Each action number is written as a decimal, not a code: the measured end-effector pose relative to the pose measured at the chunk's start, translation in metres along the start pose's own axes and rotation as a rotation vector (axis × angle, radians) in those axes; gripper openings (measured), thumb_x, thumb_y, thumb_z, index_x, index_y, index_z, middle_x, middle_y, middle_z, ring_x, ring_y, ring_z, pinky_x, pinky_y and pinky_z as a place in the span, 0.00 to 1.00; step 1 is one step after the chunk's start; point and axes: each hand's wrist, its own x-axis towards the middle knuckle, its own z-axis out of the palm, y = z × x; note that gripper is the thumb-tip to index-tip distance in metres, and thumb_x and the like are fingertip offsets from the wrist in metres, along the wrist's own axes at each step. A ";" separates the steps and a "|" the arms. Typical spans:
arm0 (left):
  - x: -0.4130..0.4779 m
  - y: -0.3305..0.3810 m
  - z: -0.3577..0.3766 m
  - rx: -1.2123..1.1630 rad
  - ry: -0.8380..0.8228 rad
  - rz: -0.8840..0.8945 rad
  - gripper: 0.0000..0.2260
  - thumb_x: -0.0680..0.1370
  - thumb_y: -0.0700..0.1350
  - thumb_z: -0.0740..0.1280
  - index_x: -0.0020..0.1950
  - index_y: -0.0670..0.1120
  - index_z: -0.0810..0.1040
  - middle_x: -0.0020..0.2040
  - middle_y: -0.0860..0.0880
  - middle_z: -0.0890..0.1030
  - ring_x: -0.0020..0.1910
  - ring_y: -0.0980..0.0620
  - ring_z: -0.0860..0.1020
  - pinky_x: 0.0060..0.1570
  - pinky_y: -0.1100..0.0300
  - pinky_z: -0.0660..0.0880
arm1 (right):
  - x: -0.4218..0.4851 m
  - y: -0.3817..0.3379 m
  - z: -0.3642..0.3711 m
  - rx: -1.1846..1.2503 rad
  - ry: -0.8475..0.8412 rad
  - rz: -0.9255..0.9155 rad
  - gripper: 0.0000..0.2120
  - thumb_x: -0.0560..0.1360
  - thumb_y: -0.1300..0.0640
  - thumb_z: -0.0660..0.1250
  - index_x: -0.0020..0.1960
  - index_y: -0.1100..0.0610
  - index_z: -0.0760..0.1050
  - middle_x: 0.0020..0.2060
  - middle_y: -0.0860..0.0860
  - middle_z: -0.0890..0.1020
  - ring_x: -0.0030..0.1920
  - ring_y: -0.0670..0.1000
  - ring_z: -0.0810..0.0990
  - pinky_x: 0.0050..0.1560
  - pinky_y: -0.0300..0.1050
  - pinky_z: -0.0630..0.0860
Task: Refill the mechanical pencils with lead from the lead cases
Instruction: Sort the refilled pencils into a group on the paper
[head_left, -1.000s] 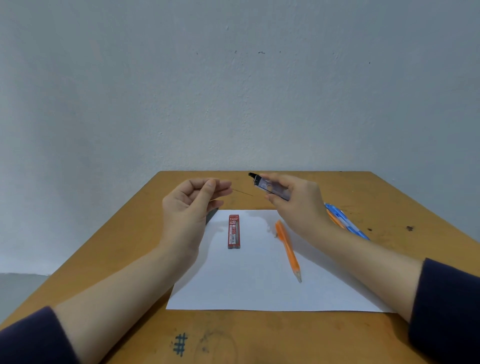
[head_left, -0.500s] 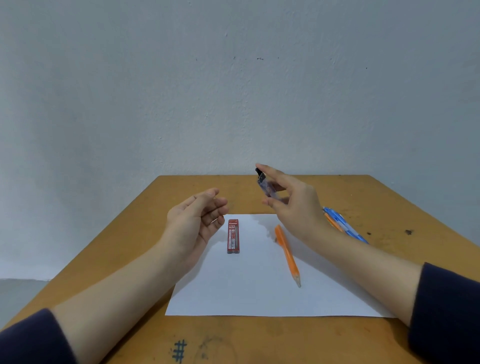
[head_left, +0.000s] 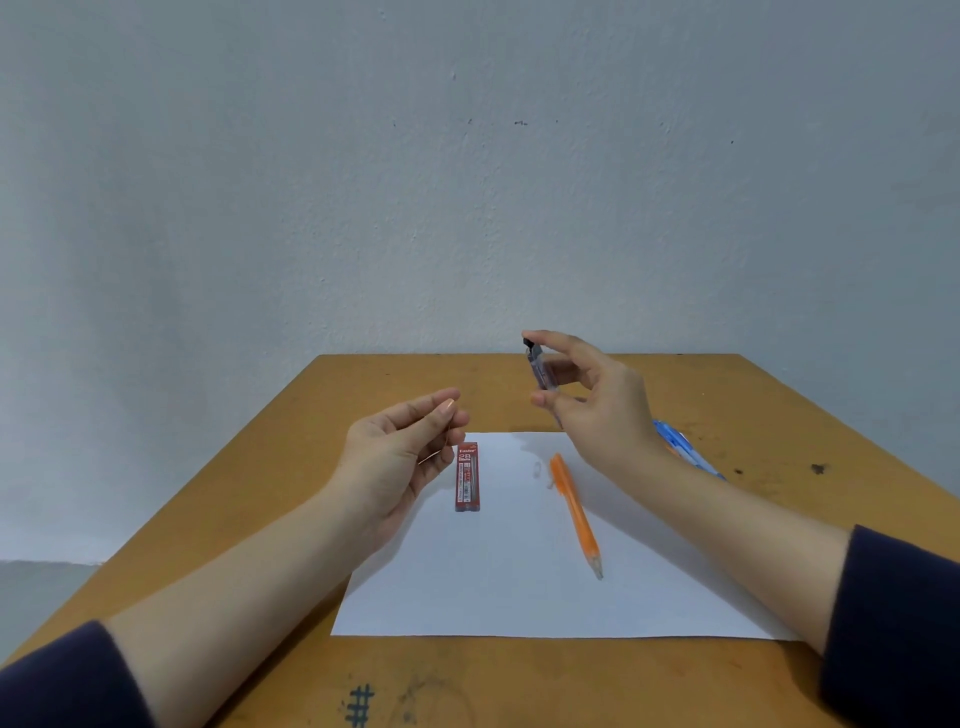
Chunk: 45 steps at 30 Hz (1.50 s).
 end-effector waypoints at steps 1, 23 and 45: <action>0.000 0.000 0.000 0.011 0.007 0.003 0.07 0.75 0.36 0.67 0.52 0.40 0.81 0.37 0.46 0.83 0.33 0.56 0.79 0.38 0.66 0.79 | 0.000 -0.001 0.000 0.014 -0.001 0.005 0.28 0.70 0.68 0.71 0.55 0.36 0.75 0.43 0.43 0.79 0.46 0.44 0.78 0.46 0.39 0.79; 0.001 0.000 -0.002 0.221 -0.076 -0.011 0.11 0.74 0.30 0.66 0.54 0.41 0.81 0.46 0.45 0.85 0.37 0.55 0.82 0.34 0.67 0.76 | -0.020 -0.026 0.018 -0.121 -0.417 0.295 0.21 0.69 0.65 0.74 0.60 0.55 0.78 0.46 0.50 0.84 0.45 0.47 0.82 0.49 0.38 0.78; 0.004 -0.002 -0.005 0.121 0.059 0.003 0.11 0.72 0.31 0.69 0.51 0.42 0.81 0.43 0.43 0.85 0.38 0.53 0.83 0.37 0.67 0.79 | -0.031 -0.026 0.030 -0.711 -0.575 0.065 0.15 0.79 0.52 0.62 0.55 0.61 0.82 0.57 0.60 0.79 0.57 0.57 0.76 0.54 0.48 0.71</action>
